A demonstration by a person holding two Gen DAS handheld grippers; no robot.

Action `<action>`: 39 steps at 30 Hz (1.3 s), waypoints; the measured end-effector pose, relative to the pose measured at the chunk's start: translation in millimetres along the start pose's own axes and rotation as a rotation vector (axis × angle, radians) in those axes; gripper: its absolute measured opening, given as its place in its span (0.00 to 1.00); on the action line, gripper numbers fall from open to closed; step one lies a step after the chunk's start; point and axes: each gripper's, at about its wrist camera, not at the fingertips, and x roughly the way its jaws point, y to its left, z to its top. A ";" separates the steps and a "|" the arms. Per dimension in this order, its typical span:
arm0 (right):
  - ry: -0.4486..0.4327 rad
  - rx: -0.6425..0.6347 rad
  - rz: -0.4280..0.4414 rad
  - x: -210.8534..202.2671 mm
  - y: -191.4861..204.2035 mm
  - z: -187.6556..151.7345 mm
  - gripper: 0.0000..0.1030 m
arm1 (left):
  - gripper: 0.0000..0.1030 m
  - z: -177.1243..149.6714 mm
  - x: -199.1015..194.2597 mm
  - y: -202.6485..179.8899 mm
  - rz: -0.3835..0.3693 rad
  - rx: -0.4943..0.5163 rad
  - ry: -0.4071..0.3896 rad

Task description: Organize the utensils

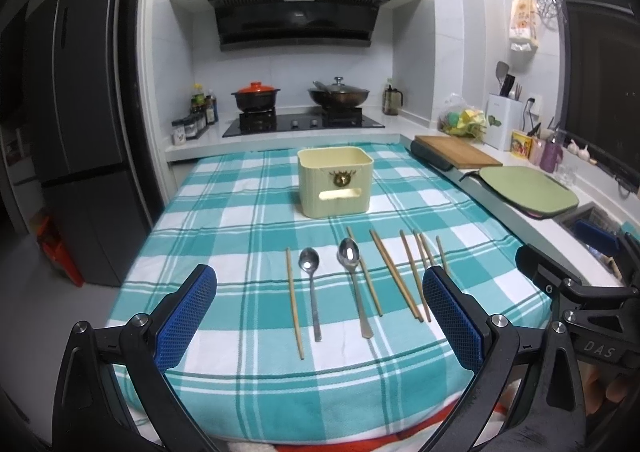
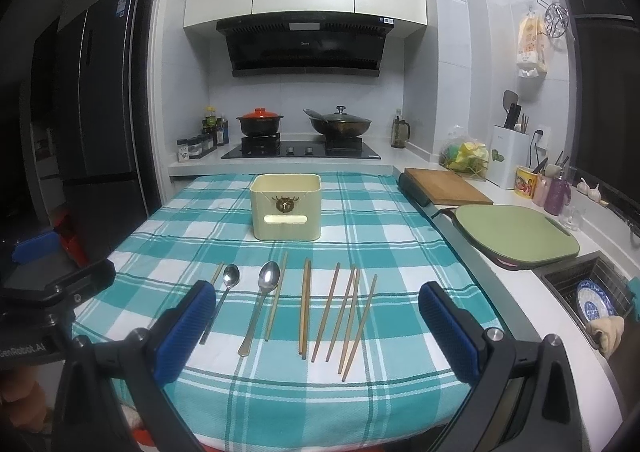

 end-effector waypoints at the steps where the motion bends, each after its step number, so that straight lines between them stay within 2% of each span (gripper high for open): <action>1: 0.006 0.001 0.000 2.7 -0.2 0.3 1.00 | 1.00 0.3 3.8 -0.1 -0.001 0.000 0.008; 25: 0.142 -0.012 -0.024 73.9 -1.1 0.9 1.00 | 1.00 8.2 80.9 3.9 -0.016 -0.008 0.139; 39: 0.209 0.005 -0.044 113.8 -7.0 -2.6 1.00 | 1.00 5.1 120.2 2.1 -0.086 -0.010 0.201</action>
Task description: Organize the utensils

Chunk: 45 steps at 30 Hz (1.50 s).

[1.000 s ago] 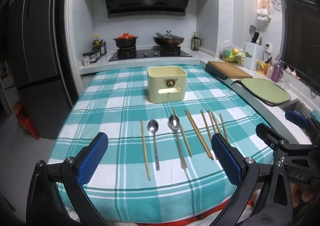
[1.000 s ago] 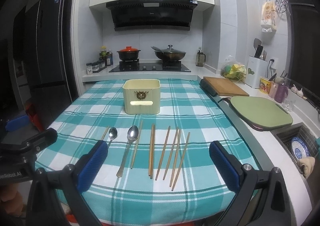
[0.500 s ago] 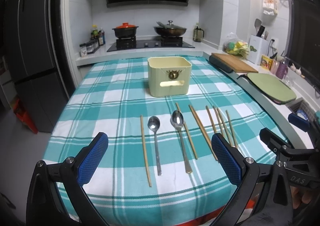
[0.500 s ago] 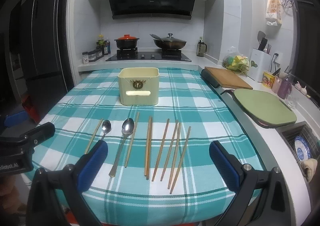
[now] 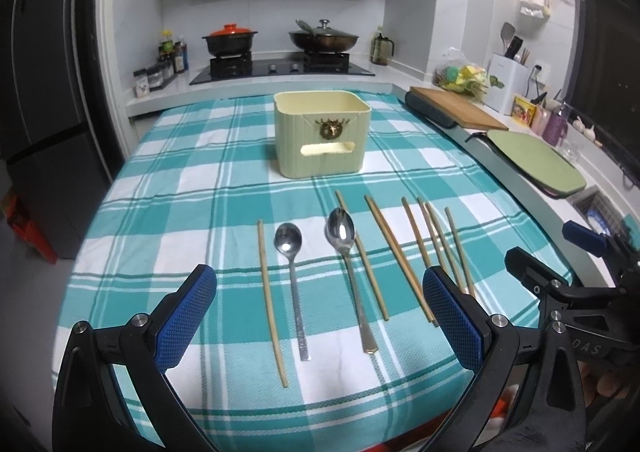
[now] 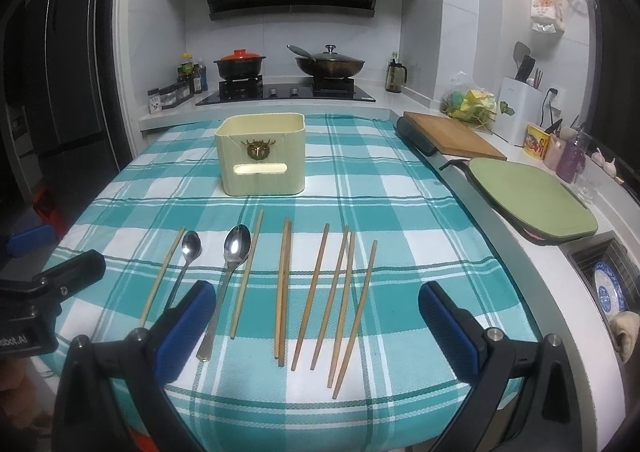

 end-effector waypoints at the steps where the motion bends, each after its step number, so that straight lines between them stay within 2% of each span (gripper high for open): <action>1: 0.003 -0.001 0.000 1.6 0.1 -0.3 1.00 | 1.00 -0.7 1.4 0.0 0.004 0.005 0.000; 6: 0.011 0.001 0.004 10.3 -1.8 -0.7 1.00 | 1.00 -3.5 14.5 6.2 0.025 0.019 0.024; 15: 0.024 0.013 0.012 32.3 -18.5 -7.4 1.00 | 1.00 -15.2 60.0 65.3 0.093 -0.119 0.137; 25: 0.106 0.051 -0.045 77.3 -60.1 -19.1 1.00 | 1.00 -19.7 145.9 88.5 0.151 -0.086 0.259; 31: 0.170 0.068 -0.045 104.5 -81.9 -20.1 1.00 | 0.99 -22.3 179.2 92.8 0.181 -0.067 0.314; 33: 0.214 0.082 -0.011 119.5 -86.4 -20.0 0.94 | 0.99 -24.5 184.7 92.6 0.187 -0.057 0.325; 35: 0.256 0.114 0.046 135.4 -91.2 -20.5 0.77 | 1.00 -26.5 187.8 91.9 0.191 -0.052 0.331; 39: 0.313 0.146 0.096 166.8 -92.9 -18.5 0.61 | 1.00 -25.8 191.5 94.9 0.178 -0.077 0.337; 43: 0.358 0.112 0.087 201.1 -87.3 -15.8 0.36 | 1.00 -24.4 195.1 100.0 0.162 -0.100 0.350; 45: 0.347 0.067 0.057 208.2 -84.3 -12.5 0.33 | 1.00 -24.4 195.3 99.5 0.161 -0.094 0.353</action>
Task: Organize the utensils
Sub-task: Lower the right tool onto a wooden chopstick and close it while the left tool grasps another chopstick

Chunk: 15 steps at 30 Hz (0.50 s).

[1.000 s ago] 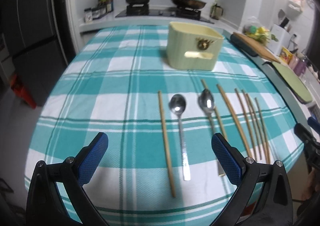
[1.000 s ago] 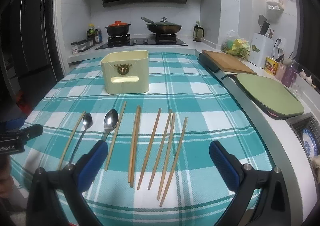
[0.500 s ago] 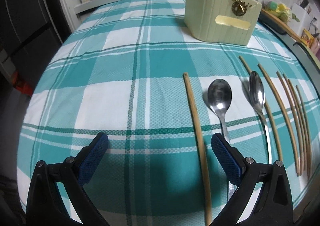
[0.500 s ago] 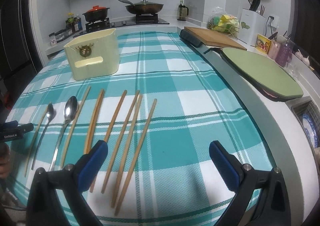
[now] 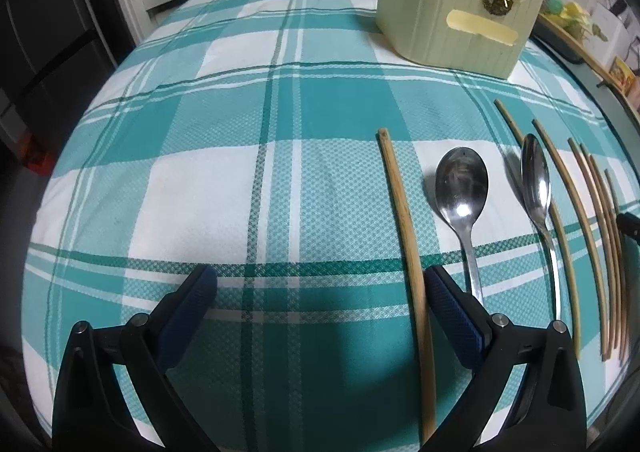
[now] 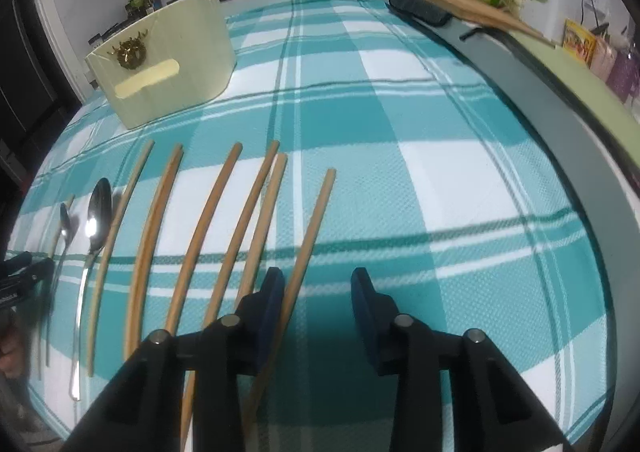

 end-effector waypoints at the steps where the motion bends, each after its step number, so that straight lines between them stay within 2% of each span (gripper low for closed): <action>1: 0.012 -0.021 -0.009 2.3 1.7 2.5 0.33 | 1.00 -0.6 -0.1 0.2 -0.005 0.007 -0.002; 8: 0.087 -0.110 -0.005 1.3 6.5 4.2 0.33 | 1.00 9.1 4.5 -0.3 -0.033 0.047 0.061; 10: 0.107 -0.119 -0.001 2.6 6.1 7.4 0.33 | 0.95 15.2 6.7 -3.6 -0.040 0.059 0.061; 13: 0.121 -0.127 0.008 9.2 7.5 17.5 0.33 | 0.78 27.3 8.1 -14.2 -0.051 0.094 0.042; 15: 0.122 -0.135 0.008 16.8 9.8 28.3 0.33 | 0.58 35.1 9.5 -21.4 -0.072 0.114 0.041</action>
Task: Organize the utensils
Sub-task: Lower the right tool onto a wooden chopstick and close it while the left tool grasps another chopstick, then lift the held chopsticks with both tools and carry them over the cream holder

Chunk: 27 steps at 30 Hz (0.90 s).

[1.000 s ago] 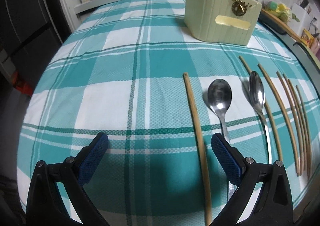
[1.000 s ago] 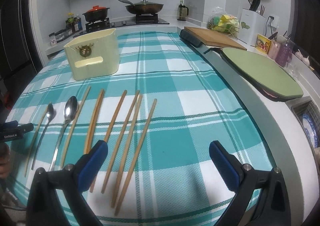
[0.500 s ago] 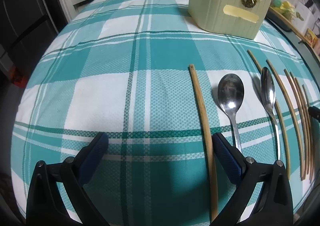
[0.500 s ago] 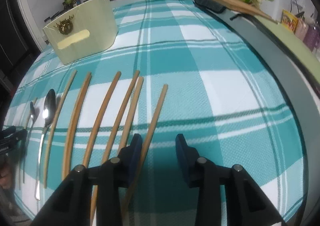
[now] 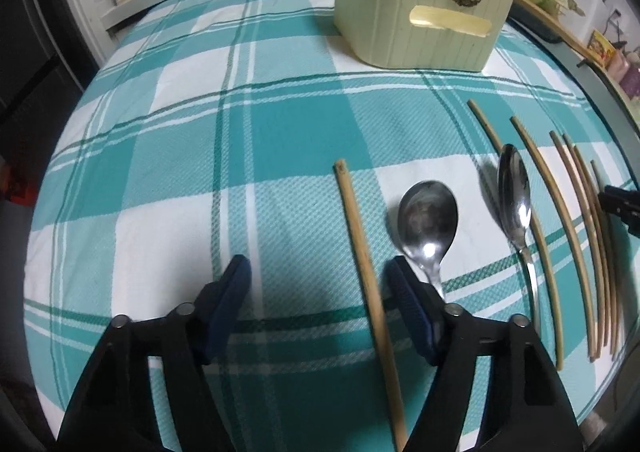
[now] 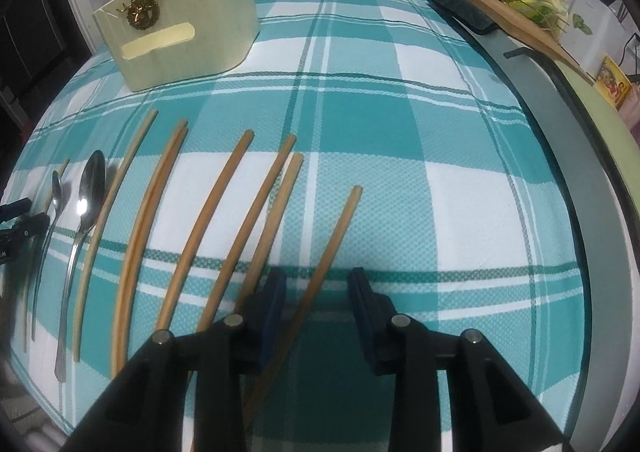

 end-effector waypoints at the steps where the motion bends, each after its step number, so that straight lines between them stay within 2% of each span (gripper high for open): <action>1: 0.001 -0.001 0.002 1.9 0.1 4.0 0.33 | 0.53 4.2 0.8 -2.9 -0.004 0.008 -0.002; 3: 0.002 0.003 0.004 7.5 0.0 16.4 0.29 | 0.32 10.8 3.0 -8.1 -0.014 0.025 -0.008; 5: 0.000 0.006 0.011 12.0 -0.4 27.3 0.11 | 0.19 17.5 6.2 -9.3 -0.051 0.029 -0.020; 7: 0.001 0.021 0.030 16.3 -3.1 35.4 0.08 | 0.09 22.4 9.2 -8.1 -0.075 0.024 -0.031; 12: -0.021 0.091 0.106 20.5 -13.8 51.4 0.05 | 0.05 30.5 8.3 -1.0 -0.096 0.005 -0.062; 15: -0.062 0.146 0.161 8.2 -22.5 56.8 0.05 | 0.05 33.0 -14.1 2.9 -0.116 -0.010 -0.118; 21: -0.193 0.154 0.218 -56.0 -26.1 62.7 0.05 | 0.05 40.9 -89.4 14.2 -0.167 -0.036 -0.277; 27: -0.351 0.096 0.252 -133.7 -13.9 62.0 0.05 | 0.05 42.0 -153.7 28.5 -0.202 -0.037 -0.406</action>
